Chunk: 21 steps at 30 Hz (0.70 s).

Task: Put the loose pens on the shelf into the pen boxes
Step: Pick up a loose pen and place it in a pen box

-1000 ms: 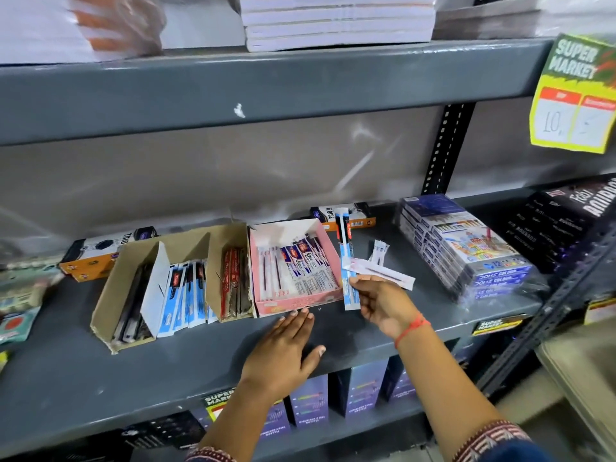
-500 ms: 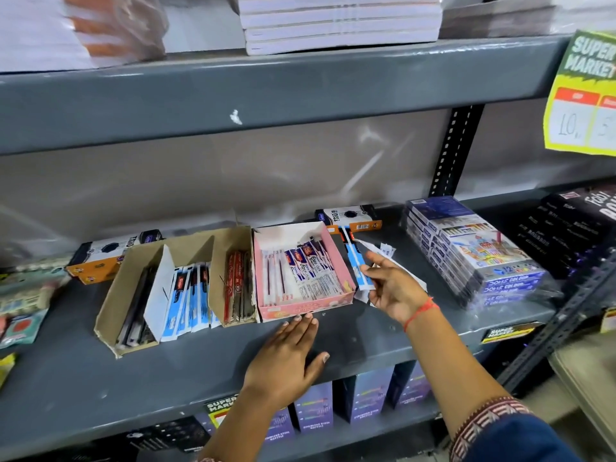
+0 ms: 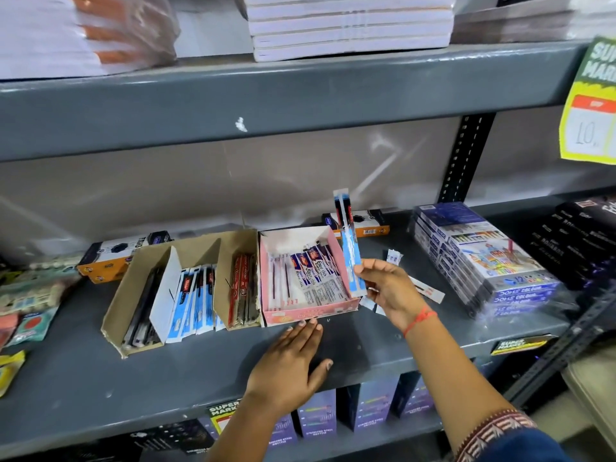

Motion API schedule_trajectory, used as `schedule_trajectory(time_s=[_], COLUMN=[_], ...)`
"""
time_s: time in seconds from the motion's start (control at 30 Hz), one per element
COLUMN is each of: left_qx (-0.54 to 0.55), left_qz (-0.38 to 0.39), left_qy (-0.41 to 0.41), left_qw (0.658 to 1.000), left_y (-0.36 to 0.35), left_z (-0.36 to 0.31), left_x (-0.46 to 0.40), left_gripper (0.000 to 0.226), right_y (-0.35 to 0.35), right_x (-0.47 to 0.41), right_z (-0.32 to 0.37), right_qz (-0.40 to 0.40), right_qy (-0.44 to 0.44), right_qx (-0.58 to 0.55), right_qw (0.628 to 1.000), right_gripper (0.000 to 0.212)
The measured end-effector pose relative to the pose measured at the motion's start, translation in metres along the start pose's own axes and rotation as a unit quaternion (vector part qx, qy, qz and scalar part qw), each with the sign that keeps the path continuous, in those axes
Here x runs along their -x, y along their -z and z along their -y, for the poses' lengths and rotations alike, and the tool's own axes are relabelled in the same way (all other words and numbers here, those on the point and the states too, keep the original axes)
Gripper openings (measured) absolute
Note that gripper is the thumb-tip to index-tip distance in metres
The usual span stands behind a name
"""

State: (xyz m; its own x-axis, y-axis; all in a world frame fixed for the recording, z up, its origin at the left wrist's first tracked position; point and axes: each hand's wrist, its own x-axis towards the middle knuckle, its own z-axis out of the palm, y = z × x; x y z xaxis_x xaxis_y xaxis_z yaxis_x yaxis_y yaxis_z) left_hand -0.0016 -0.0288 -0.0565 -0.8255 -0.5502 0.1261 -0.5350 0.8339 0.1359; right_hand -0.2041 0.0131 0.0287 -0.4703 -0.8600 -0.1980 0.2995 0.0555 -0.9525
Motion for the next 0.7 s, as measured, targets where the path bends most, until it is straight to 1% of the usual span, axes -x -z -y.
schedule_trajectory(time_s=[0.1, 0.17, 0.57, 0.7], left_qx=[0.0, 0.001, 0.003, -0.014], left_qz=[0.003, 0.002, -0.006, -0.006], left_qy=[0.006, 0.008, 0.011, 0.005], left_qw=[1.0, 1.0, 1.0, 1.0], left_y=[-0.001, 0.0, 0.0, 0.001], left_z=[0.0, -0.001, -0.002, -0.002], left_x=[0.0, 0.001, 0.001, 0.001], left_gripper=[0.061, 0.061, 0.061, 0.06], right_y=[-0.007, -0.009, -0.004, -0.004], right_x=[0.012, 0.019, 0.031, 0.032], right_z=[-0.013, -0.019, -0.017, -0.017], right_qz=[0.042, 0.052, 0.018, 0.017], right_qy=[0.002, 0.004, 0.015, 0.014], right_qx=[-0.021, -0.028, -0.035, -0.034], right_qw=[0.999, 0.998, 0.999, 0.999], right_gripper=[0.019, 0.017, 0.011, 0.011])
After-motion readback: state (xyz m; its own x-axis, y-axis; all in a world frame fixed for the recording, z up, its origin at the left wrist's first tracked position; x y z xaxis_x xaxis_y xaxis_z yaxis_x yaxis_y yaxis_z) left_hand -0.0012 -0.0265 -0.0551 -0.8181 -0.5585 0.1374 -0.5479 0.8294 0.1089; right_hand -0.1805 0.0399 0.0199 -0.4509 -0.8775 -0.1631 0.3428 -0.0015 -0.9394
